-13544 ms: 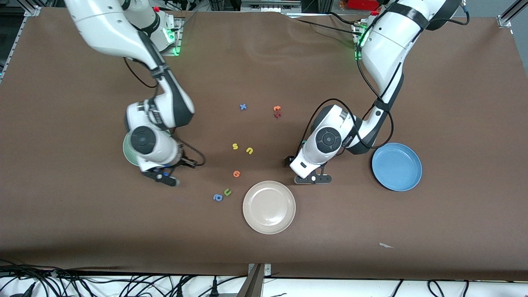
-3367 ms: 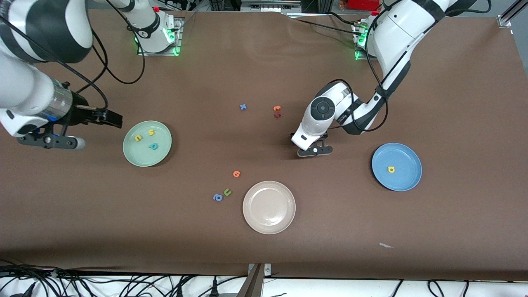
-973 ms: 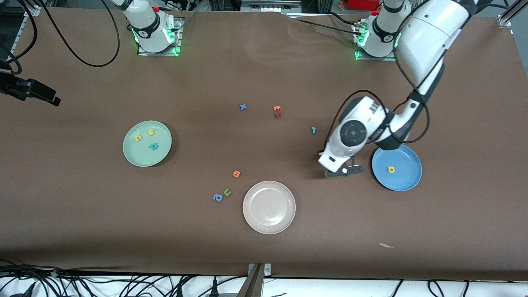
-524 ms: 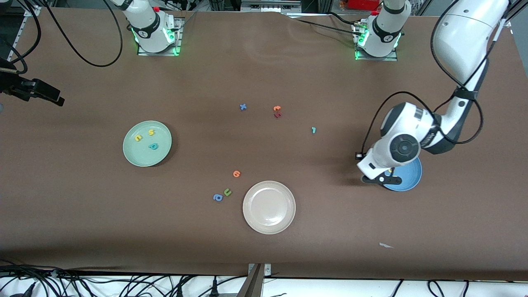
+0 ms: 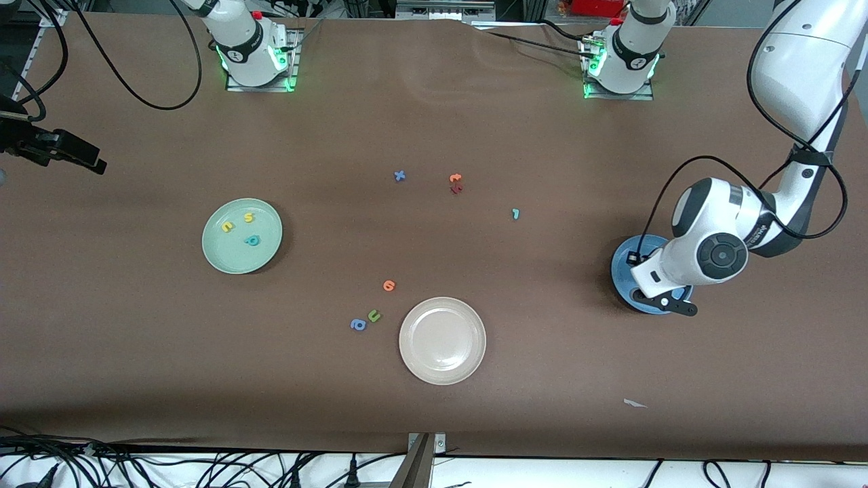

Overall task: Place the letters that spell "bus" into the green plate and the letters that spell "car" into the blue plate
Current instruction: 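Carry the teal c to the blue plate and release it, then move the left gripper back over the teal l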

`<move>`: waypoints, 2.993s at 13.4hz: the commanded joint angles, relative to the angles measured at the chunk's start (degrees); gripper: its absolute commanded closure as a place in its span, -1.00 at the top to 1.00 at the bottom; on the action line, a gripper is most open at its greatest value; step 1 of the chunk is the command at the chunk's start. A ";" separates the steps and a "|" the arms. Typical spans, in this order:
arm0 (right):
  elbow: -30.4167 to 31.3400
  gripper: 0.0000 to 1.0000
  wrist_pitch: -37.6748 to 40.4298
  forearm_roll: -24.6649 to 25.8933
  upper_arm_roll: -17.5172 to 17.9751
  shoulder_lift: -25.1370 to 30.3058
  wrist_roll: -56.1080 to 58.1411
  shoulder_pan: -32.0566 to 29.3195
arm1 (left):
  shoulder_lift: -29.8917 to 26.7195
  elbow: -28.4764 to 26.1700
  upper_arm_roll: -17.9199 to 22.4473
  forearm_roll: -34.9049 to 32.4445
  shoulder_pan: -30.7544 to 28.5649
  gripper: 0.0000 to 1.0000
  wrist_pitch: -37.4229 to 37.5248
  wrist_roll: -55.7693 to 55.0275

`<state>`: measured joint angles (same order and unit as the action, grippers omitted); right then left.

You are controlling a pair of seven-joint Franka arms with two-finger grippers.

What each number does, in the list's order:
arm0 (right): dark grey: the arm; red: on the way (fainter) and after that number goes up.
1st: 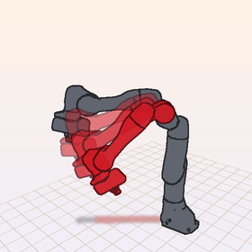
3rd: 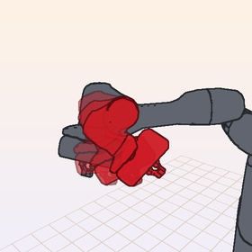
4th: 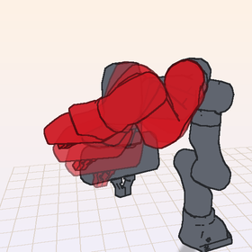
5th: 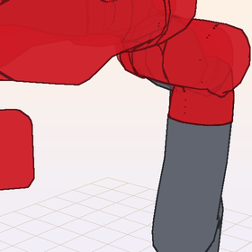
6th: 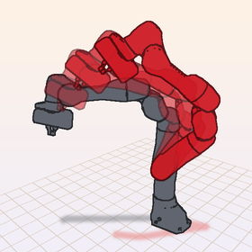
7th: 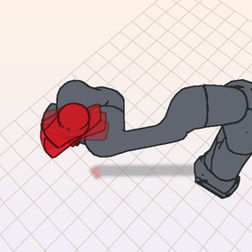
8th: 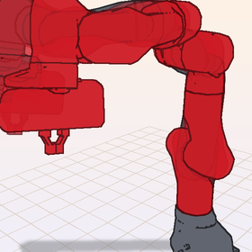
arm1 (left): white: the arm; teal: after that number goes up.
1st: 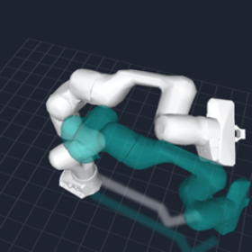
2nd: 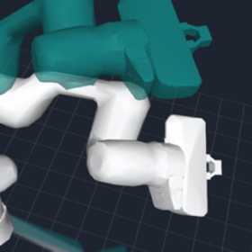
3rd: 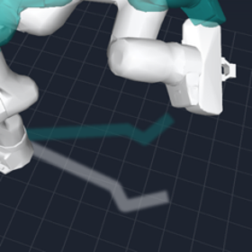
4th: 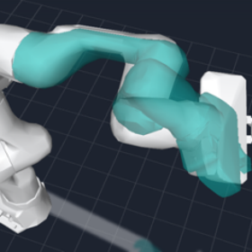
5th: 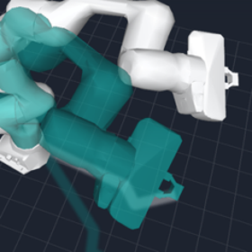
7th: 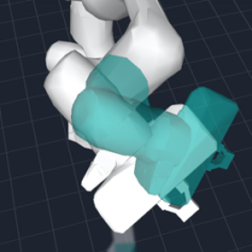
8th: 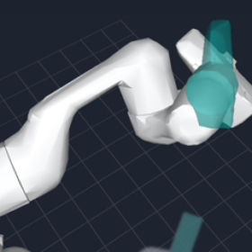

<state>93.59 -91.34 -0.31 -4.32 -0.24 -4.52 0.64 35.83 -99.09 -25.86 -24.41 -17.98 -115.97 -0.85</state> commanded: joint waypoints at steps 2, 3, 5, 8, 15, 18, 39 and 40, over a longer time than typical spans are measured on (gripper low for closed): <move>-0.95 1.00 0.37 -0.21 -0.07 -0.20 0.48 0.15 | 0.30 -0.14 -1.38 -0.73 0.31 1.00 -0.92 0.69; -1.04 1.00 0.20 -0.21 -0.07 -0.37 0.48 0.15 | 0.30 -0.23 -1.47 2.06 1.01 1.00 -1.01 -3.33; -1.04 1.00 0.19 -0.21 0.02 -0.29 0.39 0.58 | -0.05 -0.93 -3.65 5.50 2.50 1.00 -1.18 -7.22; -1.04 1.00 0.28 -0.30 0.02 -0.38 0.39 0.94 | -0.67 -6.80 -9.45 7.10 2.33 1.00 -7.48 -18.09; -1.12 1.00 -0.24 -0.48 -0.07 -0.29 0.30 2.08 | -3.05 -20.35 -14.22 -0.43 4.70 0.96 -23.41 -40.77; -1.12 1.00 0.54 -0.48 0.01 -0.03 0.48 2.08 | -2.78 -21.32 -14.22 -4.06 7.77 0.93 -23.51 -48.79; -1.04 1.00 -0.24 -0.56 -0.07 -0.20 0.04 3.05 | -2.17 -24.75 -14.22 -10.83 11.47 -0.62 -23.77 -61.38; -1.04 1.00 -0.24 -0.56 -0.07 -0.20 -0.05 3.05 | -2.08 -24.75 -14.30 -10.83 11.47 -0.66 -23.77 -61.46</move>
<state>93.49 -92.35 -0.39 -4.14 -0.26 -4.53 3.48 35.02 -122.04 -40.62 -33.13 -6.47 -139.31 -60.36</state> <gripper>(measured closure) 0.000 0.793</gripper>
